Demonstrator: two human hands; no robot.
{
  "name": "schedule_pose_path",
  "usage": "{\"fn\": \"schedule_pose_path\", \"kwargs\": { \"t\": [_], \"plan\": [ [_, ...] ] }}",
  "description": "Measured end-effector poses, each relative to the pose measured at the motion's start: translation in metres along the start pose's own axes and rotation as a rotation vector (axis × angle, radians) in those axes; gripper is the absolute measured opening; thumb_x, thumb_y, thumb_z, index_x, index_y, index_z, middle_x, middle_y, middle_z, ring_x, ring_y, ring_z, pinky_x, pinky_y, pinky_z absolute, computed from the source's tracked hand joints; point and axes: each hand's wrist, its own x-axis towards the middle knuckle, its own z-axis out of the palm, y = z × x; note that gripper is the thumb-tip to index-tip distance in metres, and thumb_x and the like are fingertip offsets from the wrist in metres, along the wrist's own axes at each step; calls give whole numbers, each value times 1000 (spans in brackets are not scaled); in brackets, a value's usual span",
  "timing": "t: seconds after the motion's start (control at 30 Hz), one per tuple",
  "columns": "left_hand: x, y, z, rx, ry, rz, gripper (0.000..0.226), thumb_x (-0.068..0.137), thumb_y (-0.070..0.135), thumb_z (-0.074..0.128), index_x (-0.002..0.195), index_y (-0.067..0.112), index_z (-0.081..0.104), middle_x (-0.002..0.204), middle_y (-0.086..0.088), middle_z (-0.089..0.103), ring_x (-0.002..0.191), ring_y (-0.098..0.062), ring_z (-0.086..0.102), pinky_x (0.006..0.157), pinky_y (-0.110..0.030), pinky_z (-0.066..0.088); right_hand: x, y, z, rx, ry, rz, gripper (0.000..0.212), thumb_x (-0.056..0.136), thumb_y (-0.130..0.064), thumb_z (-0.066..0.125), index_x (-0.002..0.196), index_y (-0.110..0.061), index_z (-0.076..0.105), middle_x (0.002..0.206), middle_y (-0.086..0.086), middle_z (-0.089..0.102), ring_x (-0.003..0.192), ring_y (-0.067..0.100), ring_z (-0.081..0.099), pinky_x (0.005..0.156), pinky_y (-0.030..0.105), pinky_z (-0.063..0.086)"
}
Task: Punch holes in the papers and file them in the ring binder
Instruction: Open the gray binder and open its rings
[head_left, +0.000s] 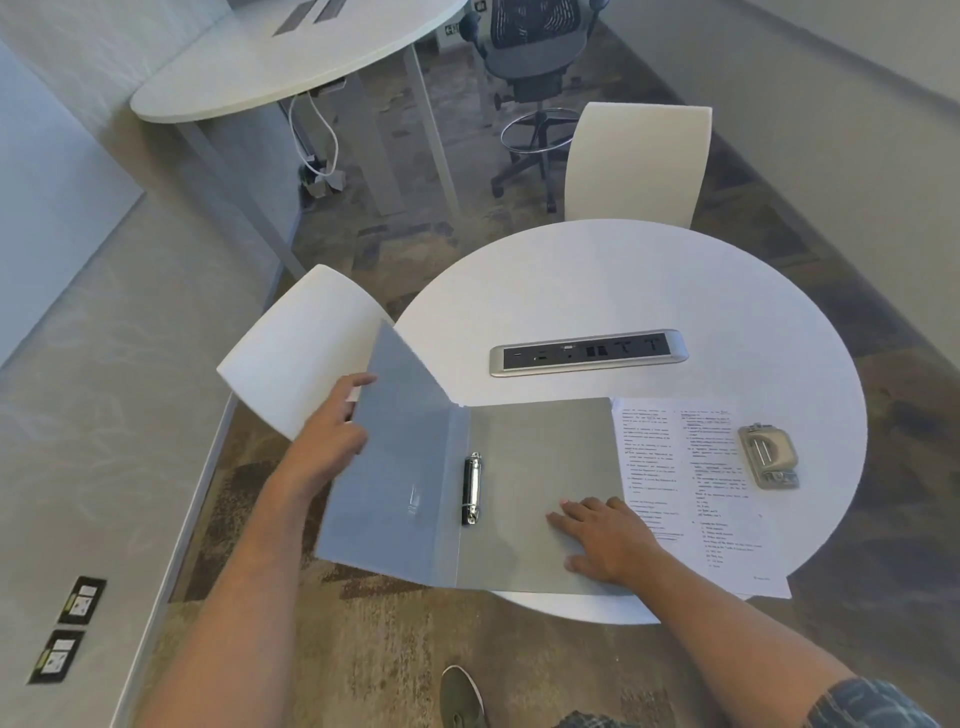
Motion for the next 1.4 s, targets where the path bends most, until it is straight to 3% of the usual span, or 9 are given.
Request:
{"fn": "schedule_pose_path", "kwargs": {
  "t": [0.13, 0.3, 0.43, 0.5, 0.6, 0.83, 1.0, 1.27, 1.4],
  "plan": [
    [6, -41, -17, 255, 128, -17, 71, 88, -4, 48, 149, 29, 35, 131, -12, 54, 96, -30, 63, 67, -37, 50, 2, -6, 1, -31, -2, 0, 76, 99, -55, 49, 161, -32, 13, 167, 4, 19, 148, 29, 26, 117, 45, 26],
    [20, -94, 0, 884, 348, 19, 67, 73, 8, 73, 137, 14, 55, 142, -26, 39, 126, -49, 46, 101, -58, 42, 9, -13, -3, -44, 10, 9, 82, 95, -49, 60, 161, -33, 13, 161, 10, 25, 143, 30, 31, 116, 44, 29],
    [24, -120, 38, 1019, 434, 55, 60, 68, 4, 76, 126, 5, 60, 159, -37, 20, 150, -52, 15, 114, -63, 25, 12, -18, -6, -3, 2, -2, 86, 95, -40, 63, 161, -32, 10, 169, 5, 10, 150, 29, 23, 120, 44, 24],
    [28, -125, 52, 1010, 417, -29, 66, 78, 8, 70, 141, 6, 49, 165, -34, 4, 155, -47, -1, 122, -60, 13, 14, -20, -6, 38, -2, 5, 89, 93, -33, 64, 162, -32, 8, 170, 2, 5, 152, 26, 19, 121, 43, 22],
    [38, -130, 75, 944, 185, -184, 74, 93, 16, 57, 159, 19, 23, 167, -24, -12, 156, -40, -8, 125, -60, 8, 18, -26, -7, 85, -18, 10, 93, 91, -23, 65, 162, -31, 6, 171, -1, -1, 155, 22, 13, 123, 40, 18],
    [46, -134, 132, 885, -187, -63, 67, 98, 31, 52, 157, 38, 22, 170, -11, -8, 158, -31, -5, 120, -69, 10, 36, -46, -16, 71, -49, -33, 94, 89, -17, 66, 163, -27, 8, 171, 0, -7, 156, 21, 11, 124, 38, 20],
    [49, -134, 154, 704, -249, -19, 59, 94, 36, 59, 148, 46, 37, 170, -6, -1, 158, -32, -6, 118, -73, 5, 50, -57, -25, 57, -17, -20, 89, 91, -23, 65, 162, -22, 12, 170, 7, 5, 152, 27, 20, 122, 41, 26],
    [49, -137, 162, 431, -166, -26, 33, 86, 28, 72, 115, 40, 62, 169, -2, 15, 159, -27, -3, 117, -73, -3, 77, -92, -36, 68, -71, -10, 90, 91, -25, 63, 161, -27, 6, 163, 23, 20, 149, 38, 25, 114, 49, 37],
    [49, -142, 165, 450, -207, -14, 36, 84, 25, 73, 117, 37, 64, 171, 2, 9, 158, -29, -8, 116, -74, -7, 88, -99, -41, 263, -111, 48, 77, 87, -20, 63, 154, -22, 25, 148, 17, 43, 139, 40, 39, 103, 50, 48]
  ]
}}
